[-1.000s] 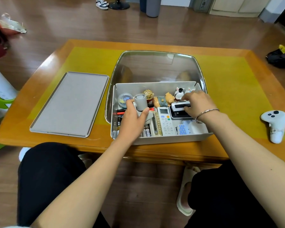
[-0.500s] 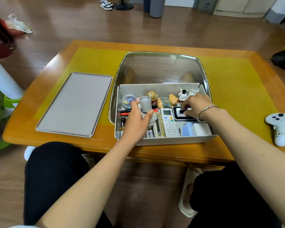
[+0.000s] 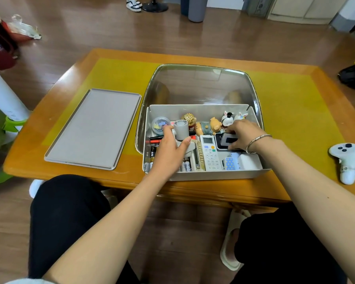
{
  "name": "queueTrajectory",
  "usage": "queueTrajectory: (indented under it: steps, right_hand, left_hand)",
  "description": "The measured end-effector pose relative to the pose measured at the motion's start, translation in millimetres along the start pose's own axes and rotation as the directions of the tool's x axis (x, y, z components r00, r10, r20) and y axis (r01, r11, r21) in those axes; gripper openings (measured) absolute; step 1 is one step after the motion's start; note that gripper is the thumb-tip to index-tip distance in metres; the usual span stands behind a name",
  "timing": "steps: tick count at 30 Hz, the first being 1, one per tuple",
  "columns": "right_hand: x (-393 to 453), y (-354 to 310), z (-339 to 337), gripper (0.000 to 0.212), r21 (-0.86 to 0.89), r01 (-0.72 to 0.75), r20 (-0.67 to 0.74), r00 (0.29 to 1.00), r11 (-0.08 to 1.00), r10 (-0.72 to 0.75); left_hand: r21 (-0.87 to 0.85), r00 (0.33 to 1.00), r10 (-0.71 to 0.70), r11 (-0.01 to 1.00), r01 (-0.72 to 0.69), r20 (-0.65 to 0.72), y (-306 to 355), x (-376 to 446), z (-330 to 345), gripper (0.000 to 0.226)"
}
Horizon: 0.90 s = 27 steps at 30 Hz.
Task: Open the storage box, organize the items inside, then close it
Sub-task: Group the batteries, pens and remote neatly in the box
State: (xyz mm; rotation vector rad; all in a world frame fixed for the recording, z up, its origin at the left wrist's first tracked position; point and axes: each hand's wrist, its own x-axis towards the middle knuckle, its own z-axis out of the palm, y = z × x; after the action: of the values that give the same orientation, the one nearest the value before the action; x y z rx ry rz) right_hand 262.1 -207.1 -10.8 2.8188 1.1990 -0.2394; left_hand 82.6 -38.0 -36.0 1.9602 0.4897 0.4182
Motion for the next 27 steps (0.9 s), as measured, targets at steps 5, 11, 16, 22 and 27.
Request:
queueTrajectory:
  steps: [5, 11, 16, 22, 27]
  right_hand:
    - [-9.4, 8.1, -15.4, 0.035, 0.440, -0.007, -0.257, 0.957, 0.898, 0.134]
    - [-24.6, 12.9, -26.3, 0.014, 0.795, 0.027, -0.203, 0.953, 0.606, 0.225]
    - [-27.4, 20.0, -26.0, 0.025, 0.689, -0.017, -0.153, 0.974, 0.724, 0.169]
    - [-24.3, 18.6, -14.3, 0.029, 0.583, -0.072, -0.051, 0.991, 0.809, 0.125]
    - [-23.8, 14.0, -6.1, 0.028, 0.412, -0.040, -0.008, 0.999, 0.910, 0.047]
  left_hand:
    - [0.001, 1.000, 0.004, 1.000, -0.004, 0.000, -1.9, 0.9, 0.6, 0.043]
    - [-0.005, 1.000, -0.008, 1.000, 0.008, -0.009, -2.7, 0.7, 1.3, 0.040]
    - [0.019, 1.000, 0.000, 1.000, 0.001, -0.018, -2.9, 0.6, 1.1, 0.037]
    - [0.011, 1.000, 0.002, 1.000, -0.002, -0.013, -3.3, 0.8, 1.6, 0.036]
    - [0.008, 1.000, 0.010, 1.000, -0.010, -0.003, -3.5, 0.7, 1.5, 0.037]
